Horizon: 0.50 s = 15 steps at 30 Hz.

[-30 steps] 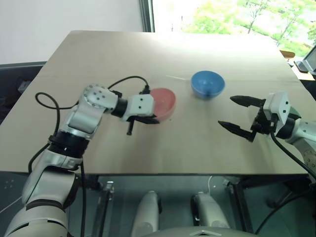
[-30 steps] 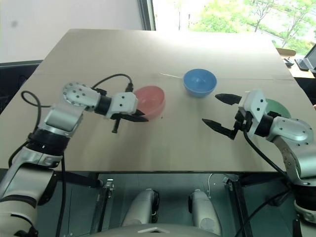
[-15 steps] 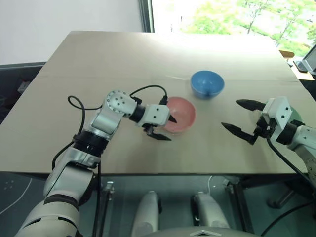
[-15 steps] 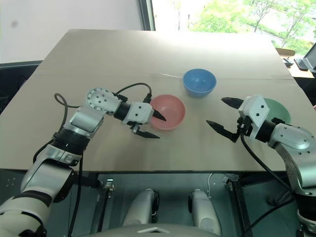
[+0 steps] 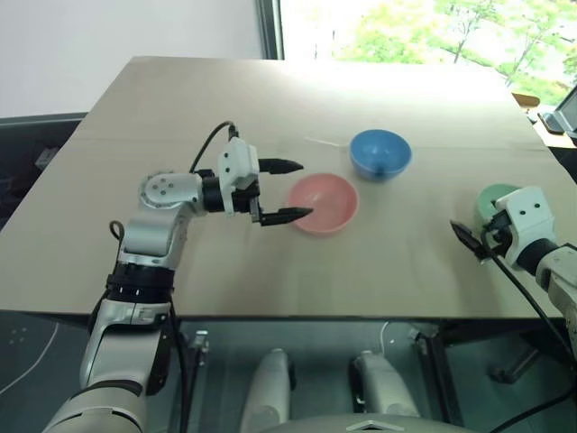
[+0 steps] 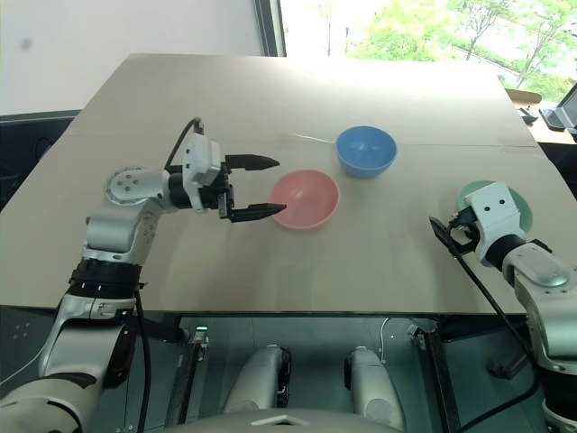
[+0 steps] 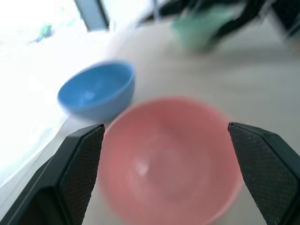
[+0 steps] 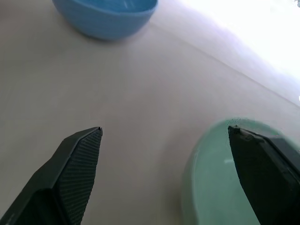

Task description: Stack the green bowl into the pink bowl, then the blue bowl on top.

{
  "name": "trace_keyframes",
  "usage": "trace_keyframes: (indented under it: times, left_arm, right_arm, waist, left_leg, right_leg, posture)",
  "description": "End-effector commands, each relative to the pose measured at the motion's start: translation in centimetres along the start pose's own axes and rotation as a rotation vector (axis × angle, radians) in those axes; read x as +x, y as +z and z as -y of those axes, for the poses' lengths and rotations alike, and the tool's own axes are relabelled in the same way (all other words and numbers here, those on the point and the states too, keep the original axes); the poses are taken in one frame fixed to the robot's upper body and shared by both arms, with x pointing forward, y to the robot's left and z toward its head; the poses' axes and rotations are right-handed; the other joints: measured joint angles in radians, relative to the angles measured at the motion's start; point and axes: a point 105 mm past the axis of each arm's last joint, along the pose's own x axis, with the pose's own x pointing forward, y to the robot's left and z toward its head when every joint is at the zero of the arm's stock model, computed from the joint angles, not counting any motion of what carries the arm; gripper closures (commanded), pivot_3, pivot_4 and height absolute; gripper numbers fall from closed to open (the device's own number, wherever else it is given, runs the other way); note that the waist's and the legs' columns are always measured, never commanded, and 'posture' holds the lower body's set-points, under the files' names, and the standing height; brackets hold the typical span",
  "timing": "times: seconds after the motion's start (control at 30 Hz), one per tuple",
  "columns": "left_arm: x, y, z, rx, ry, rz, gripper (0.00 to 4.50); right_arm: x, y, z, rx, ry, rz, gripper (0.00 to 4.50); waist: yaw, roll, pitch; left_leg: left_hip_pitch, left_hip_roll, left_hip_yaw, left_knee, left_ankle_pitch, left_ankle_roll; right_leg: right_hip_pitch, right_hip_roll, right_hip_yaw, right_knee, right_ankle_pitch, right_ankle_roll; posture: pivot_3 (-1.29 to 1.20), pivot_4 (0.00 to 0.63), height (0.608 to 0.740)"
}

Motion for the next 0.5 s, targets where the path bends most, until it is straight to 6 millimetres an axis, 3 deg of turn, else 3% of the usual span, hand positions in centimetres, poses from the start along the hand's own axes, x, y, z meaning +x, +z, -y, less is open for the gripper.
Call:
trace_keyframes:
  times: [0.03, 0.07, 0.17, 0.2, 0.4, 0.43, 0.5]
  left_arm:
    - [-0.4, 2.0, 0.7, 0.007, -0.047, 0.074, 0.04]
    - [-0.4, 2.1, 0.7, 0.002, -0.049, 0.082, 0.00]
    - [-0.7, 2.3, 1.1, -0.034, -0.086, 0.078, 0.00]
    - [-0.8, 2.4, 1.3, -0.044, -0.099, 0.083, 0.00]
    - [-1.5, 2.4, 2.1, -0.054, -0.123, 0.084, 0.00]
    - [-1.6, 2.3, 2.1, -0.057, -0.121, 0.081, 0.00]
    - [-1.8, 2.1, 2.2, -0.066, -0.114, 0.073, 0.00]
  right_arm:
    - [0.2, 0.0, 1.1, 0.048, -0.049, -0.039, 0.00]
    - [0.2, -0.1, 1.2, 0.051, -0.051, -0.049, 0.49]
    - [0.4, -0.8, 1.6, 0.051, -0.052, -0.093, 1.32]
    - [0.5, -0.9, 1.8, 0.048, -0.054, -0.098, 1.85]
    - [0.8, -0.4, 2.3, 0.021, -0.050, -0.085, 3.81]
    - [0.9, -0.1, 2.3, 0.007, -0.048, -0.070, 4.34]
    - [1.1, 1.4, 1.9, -0.046, -0.026, 0.006, 4.49]
  waist:
    - [-0.001, 0.000, 0.000]
    - [-0.001, 0.000, 0.000]
    - [-0.001, 0.000, 0.000]
    - [-0.001, 0.000, 0.000]
    - [-0.001, 0.000, 0.000]
    - [-0.001, 0.000, 0.000]
    - [-0.003, 0.000, 0.000]
  left_leg:
    - [0.000, 0.000, 0.000, 0.000, 0.000, 0.000]
    - [0.000, 0.000, 0.000, 0.000, 0.000, 0.000]
    - [0.000, 0.000, 0.000, 0.000, 0.000, 0.000]
    - [0.000, 0.000, 0.000, 0.000, 0.000, 0.000]
    - [0.000, 0.000, 0.000, 0.000, 0.000, 0.000]
    - [0.000, 0.000, 0.000, 0.000, 0.000, 0.000]
    - [0.000, 0.000, 0.000, -0.001, 0.000, 0.000]
  right_leg:
    - [0.000, 0.000, 0.000, 0.000, 0.000, 0.000]
    - [0.000, 0.000, 0.000, 0.000, 0.000, 0.000]
    - [0.000, 0.000, 0.000, 0.000, 0.000, 0.000]
    - [0.000, 0.000, 0.000, 0.000, 0.000, 0.000]
    - [0.000, 0.000, 0.000, -0.001, 0.000, 0.000]
    - [0.000, 0.000, 0.000, -0.001, 0.000, 0.000]
    - [0.000, 0.000, 0.000, -0.001, 0.000, 0.000]
  posture:
    - [0.00, 0.150, 0.740]
    - [0.00, 0.150, 0.740]
    - [0.00, 0.150, 0.740]
    - [0.00, 0.150, 0.740]
    - [0.00, 0.150, 0.740]
    - [0.00, 0.150, 0.740]
    - [0.00, 0.150, 0.740]
